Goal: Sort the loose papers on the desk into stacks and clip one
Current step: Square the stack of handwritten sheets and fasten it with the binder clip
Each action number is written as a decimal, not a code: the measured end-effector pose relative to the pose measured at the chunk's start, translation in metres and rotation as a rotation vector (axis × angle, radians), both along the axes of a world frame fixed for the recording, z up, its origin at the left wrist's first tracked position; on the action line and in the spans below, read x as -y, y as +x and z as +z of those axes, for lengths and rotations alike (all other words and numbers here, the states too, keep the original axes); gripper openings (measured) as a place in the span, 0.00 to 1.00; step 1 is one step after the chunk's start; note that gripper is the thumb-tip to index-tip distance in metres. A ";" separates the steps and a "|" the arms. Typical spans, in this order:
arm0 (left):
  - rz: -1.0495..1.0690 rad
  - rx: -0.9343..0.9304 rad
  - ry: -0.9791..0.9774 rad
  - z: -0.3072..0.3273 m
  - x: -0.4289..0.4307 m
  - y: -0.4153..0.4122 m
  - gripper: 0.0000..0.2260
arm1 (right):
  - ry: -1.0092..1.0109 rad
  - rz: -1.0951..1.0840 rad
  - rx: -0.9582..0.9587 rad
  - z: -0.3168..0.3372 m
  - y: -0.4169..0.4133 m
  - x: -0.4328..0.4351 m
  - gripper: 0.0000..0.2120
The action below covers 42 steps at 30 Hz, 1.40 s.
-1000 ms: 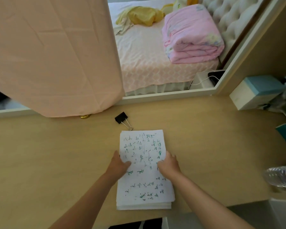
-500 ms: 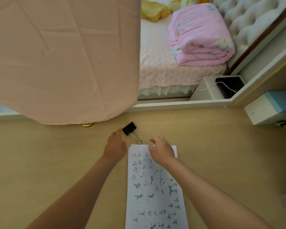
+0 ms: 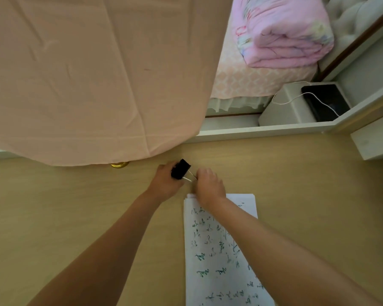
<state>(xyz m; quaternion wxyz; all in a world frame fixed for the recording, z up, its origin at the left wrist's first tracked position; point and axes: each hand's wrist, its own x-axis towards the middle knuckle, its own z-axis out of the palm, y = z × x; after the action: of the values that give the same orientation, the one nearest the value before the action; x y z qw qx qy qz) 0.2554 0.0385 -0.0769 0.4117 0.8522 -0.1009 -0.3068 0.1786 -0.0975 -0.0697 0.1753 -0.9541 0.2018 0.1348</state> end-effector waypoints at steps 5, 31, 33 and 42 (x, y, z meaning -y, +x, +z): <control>0.124 0.025 -0.174 0.042 -0.009 -0.002 0.13 | 0.396 0.063 0.149 0.035 -0.004 0.011 0.02; -0.029 0.789 0.027 0.171 -0.067 -0.188 0.17 | 1.564 -0.162 -0.086 0.184 -0.136 0.001 0.15; -0.016 0.797 0.031 0.175 -0.070 -0.191 0.17 | 1.543 -0.173 -0.083 0.191 -0.139 -0.002 0.13; 0.137 0.734 -0.252 0.196 -0.095 -0.191 0.11 | 1.399 -0.162 -0.028 0.205 -0.142 -0.053 0.12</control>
<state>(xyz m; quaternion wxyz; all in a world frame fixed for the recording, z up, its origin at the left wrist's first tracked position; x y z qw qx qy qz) 0.0643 0.1332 0.1190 0.4691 0.8528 -0.2211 0.0614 0.0361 -0.0445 0.1356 0.7545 -0.5977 0.1406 0.2318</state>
